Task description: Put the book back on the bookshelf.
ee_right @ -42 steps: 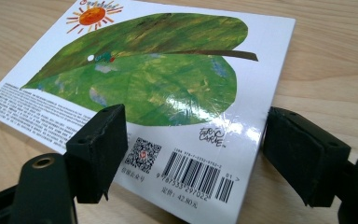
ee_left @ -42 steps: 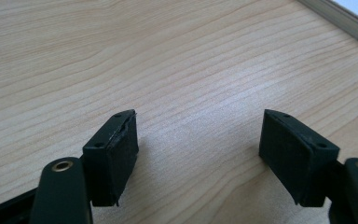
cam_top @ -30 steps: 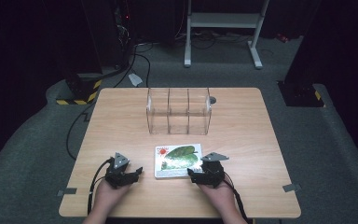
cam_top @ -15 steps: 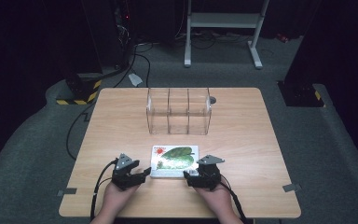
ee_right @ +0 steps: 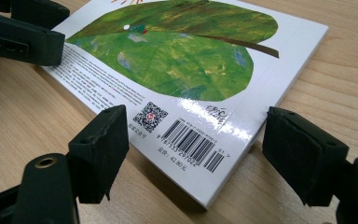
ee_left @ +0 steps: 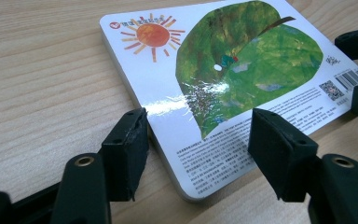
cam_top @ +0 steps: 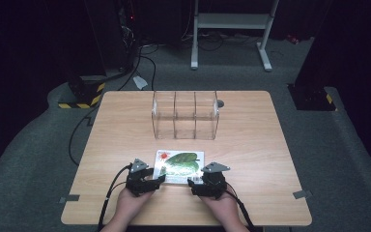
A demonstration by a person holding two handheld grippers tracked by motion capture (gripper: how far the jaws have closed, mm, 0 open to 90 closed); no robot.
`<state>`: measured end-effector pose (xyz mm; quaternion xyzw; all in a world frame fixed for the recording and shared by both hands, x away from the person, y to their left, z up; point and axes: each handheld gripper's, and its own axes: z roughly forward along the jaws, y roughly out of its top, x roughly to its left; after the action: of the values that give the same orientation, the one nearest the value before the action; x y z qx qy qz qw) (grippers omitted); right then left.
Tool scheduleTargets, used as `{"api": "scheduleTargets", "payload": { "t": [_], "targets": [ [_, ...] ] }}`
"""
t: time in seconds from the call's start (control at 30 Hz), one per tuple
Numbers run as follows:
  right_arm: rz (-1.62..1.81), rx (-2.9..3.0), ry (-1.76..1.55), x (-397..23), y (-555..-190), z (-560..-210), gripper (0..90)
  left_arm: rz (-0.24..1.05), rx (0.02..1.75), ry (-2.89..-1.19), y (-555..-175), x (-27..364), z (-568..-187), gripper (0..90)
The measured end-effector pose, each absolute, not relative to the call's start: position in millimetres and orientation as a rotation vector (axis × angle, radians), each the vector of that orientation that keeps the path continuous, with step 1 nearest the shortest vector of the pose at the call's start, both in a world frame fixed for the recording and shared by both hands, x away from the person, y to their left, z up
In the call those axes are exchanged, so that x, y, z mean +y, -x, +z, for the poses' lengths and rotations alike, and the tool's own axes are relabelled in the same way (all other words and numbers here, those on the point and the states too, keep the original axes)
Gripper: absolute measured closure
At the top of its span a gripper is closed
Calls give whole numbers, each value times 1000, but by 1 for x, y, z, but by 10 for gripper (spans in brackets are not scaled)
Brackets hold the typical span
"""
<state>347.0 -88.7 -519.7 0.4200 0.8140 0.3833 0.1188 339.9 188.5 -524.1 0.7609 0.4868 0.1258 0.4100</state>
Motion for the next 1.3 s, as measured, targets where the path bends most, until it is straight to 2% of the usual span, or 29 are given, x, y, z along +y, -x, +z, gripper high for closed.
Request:
{"api": "scheduleTargets", "payload": {
  "t": [0.93, 1.3],
  "targets": [
    [1133, 2398, -1215, -87, -342, -521, 201, 379, 1184, -1913, -325, 190, -516, 395],
    [1155, 2424, -1209, -87, -343, -521, 136, 435, 1145, -1897, -321, 190, -510, 417]
  ]
}}
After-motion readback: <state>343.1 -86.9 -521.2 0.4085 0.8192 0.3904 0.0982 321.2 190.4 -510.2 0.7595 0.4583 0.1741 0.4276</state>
